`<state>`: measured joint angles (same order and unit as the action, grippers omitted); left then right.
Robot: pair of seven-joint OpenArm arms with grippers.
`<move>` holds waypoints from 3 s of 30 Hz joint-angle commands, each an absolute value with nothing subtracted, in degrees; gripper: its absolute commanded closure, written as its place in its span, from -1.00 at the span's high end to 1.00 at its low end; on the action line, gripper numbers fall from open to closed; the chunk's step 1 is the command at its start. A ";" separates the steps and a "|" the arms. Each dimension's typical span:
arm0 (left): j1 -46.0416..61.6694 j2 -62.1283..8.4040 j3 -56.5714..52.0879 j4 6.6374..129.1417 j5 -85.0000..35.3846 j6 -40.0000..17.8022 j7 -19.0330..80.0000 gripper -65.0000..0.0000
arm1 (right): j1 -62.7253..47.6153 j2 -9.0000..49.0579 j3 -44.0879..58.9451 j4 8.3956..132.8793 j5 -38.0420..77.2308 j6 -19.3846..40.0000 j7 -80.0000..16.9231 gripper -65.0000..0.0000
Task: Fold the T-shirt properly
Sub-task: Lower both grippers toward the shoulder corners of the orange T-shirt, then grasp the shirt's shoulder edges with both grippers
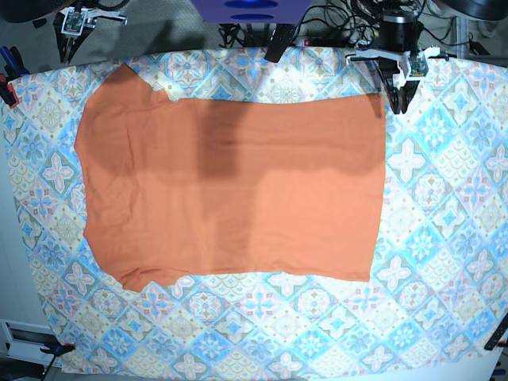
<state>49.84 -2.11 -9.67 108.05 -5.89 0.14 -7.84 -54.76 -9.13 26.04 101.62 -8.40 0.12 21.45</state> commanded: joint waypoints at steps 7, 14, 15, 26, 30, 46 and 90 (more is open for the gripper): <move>47.08 -2.24 -9.80 110.37 -3.91 0.31 5.85 -0.80 | -53.05 -5.41 20.79 107.21 -8.13 0.22 7.25 -1.00; 45.41 -2.24 -9.89 113.63 -4.26 0.31 13.14 -0.80 | -51.21 -5.32 19.91 107.30 -8.13 0.22 3.30 -1.00; 45.41 -2.33 -9.89 113.98 -4.26 0.22 13.32 -0.79 | -50.95 -5.32 19.91 107.56 -8.13 0.22 3.30 -1.00; 45.76 -2.42 -9.80 114.07 -4.18 0.13 13.32 0.45 | -50.42 -5.32 19.91 108.70 -8.13 0.22 -0.40 -0.25; 45.76 -2.42 -9.89 114.07 -4.09 0.13 13.32 0.45 | -50.42 -5.49 20.09 108.70 -8.04 0.22 -0.31 -0.04; 45.41 -2.86 -15.96 113.80 -8.57 0.13 13.49 0.47 | -45.49 -9.00 23.16 110.11 -8.04 -0.04 -12.88 0.03; 31.52 -12.35 -31.25 108.88 -22.90 -32.04 50.33 0.45 | -24.84 4.00 41.54 106.77 32.66 23.60 -65.80 0.03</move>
